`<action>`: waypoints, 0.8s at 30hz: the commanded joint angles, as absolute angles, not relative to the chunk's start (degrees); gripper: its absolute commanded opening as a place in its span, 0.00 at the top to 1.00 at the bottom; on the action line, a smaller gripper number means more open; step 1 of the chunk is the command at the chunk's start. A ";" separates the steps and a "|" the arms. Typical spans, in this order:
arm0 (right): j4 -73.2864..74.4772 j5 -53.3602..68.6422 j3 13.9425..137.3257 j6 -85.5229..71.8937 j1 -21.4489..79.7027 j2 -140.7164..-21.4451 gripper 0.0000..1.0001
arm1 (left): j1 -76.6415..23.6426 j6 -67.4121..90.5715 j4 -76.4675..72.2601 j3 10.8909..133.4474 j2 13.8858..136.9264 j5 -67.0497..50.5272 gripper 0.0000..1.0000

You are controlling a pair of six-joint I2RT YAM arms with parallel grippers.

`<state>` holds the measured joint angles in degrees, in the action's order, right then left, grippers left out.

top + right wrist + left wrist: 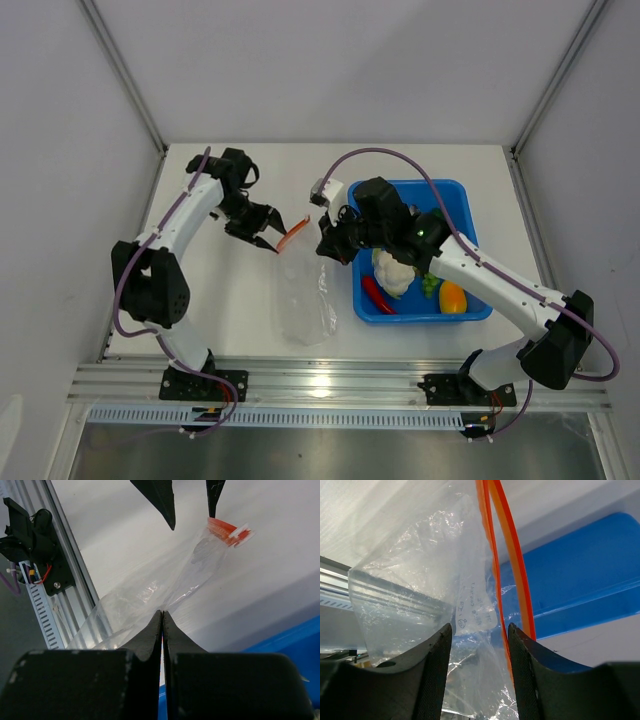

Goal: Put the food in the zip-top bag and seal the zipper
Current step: Pick up the zipper food storage bag at the center of the board.

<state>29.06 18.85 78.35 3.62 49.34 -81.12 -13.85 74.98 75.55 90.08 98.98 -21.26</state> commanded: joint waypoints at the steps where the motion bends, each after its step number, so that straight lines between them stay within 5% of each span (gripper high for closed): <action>1: 28.39 18.28 81.03 4.92 49.83 -81.39 1.00 | -14.50 72.60 76.55 91.75 99.31 -22.15 0.49; 15: 28.39 18.28 81.74 5.18 50.36 -82.09 1.00 | -16.70 71.02 75.59 89.74 101.16 -22.32 0.49; 24: 28.56 18.19 81.56 5.27 50.62 -82.27 1.00 | -18.81 70.05 74.54 89.39 103.62 -22.32 0.63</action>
<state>29.30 18.83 78.78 4.58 50.19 -82.08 -17.87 71.35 75.13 89.86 103.07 -21.26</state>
